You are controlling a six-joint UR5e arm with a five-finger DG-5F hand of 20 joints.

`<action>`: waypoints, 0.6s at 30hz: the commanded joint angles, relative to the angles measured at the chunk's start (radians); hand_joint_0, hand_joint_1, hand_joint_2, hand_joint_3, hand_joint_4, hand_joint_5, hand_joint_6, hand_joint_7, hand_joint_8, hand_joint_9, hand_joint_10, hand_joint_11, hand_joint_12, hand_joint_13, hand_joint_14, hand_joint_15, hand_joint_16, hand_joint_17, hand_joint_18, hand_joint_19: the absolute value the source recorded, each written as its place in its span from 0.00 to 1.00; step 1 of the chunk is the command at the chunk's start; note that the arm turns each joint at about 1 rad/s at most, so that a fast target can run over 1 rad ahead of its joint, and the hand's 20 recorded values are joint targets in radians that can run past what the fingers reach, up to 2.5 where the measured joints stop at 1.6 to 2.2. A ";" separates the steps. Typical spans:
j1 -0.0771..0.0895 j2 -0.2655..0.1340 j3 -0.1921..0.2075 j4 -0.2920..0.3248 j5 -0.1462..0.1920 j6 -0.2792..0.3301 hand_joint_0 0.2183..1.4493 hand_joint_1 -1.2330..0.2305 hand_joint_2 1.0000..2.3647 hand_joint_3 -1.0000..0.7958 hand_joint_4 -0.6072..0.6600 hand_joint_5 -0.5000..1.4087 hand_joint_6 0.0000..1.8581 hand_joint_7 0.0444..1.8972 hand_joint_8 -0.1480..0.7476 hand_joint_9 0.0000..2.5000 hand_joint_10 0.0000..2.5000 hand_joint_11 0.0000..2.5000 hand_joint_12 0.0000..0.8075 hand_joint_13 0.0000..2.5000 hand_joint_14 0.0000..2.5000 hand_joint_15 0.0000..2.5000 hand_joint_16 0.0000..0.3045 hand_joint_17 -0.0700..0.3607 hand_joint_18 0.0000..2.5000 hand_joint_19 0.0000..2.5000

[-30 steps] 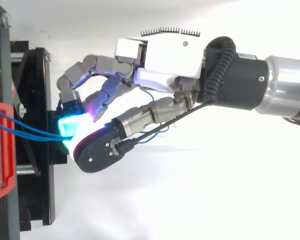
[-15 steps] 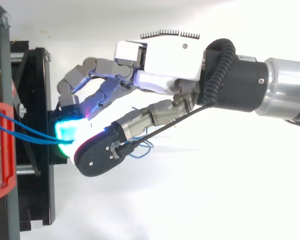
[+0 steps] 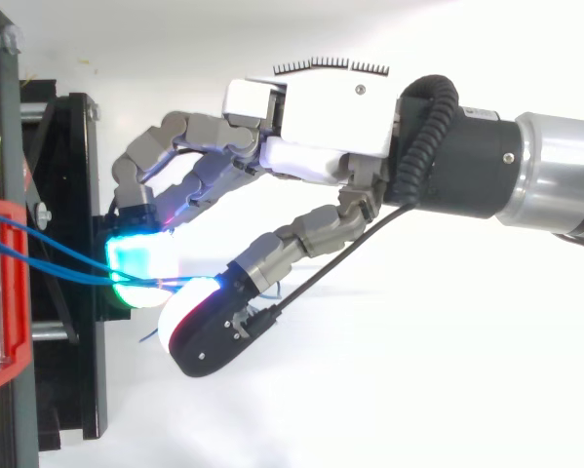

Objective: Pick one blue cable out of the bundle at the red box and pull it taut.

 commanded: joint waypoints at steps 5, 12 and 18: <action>0.000 0.000 0.000 0.000 -0.002 0.000 0.27 0.20 0.00 0.28 0.39 0.13 0.52 0.50 0.32 0.33 0.00 0.41 0.43 0.26 0.01 0.17 0.15 0.41 0.24 0.11; 0.000 0.000 0.000 0.000 -0.002 0.000 0.23 0.33 0.00 0.28 0.39 0.14 0.52 0.50 0.35 0.36 0.00 0.41 0.46 0.26 0.01 0.18 0.17 0.43 0.24 0.13; 0.000 0.000 0.000 -0.001 -0.002 0.000 0.23 0.35 0.00 0.28 0.40 0.14 0.52 0.50 0.35 0.36 0.00 0.42 0.46 0.26 0.01 0.18 0.17 0.43 0.23 0.14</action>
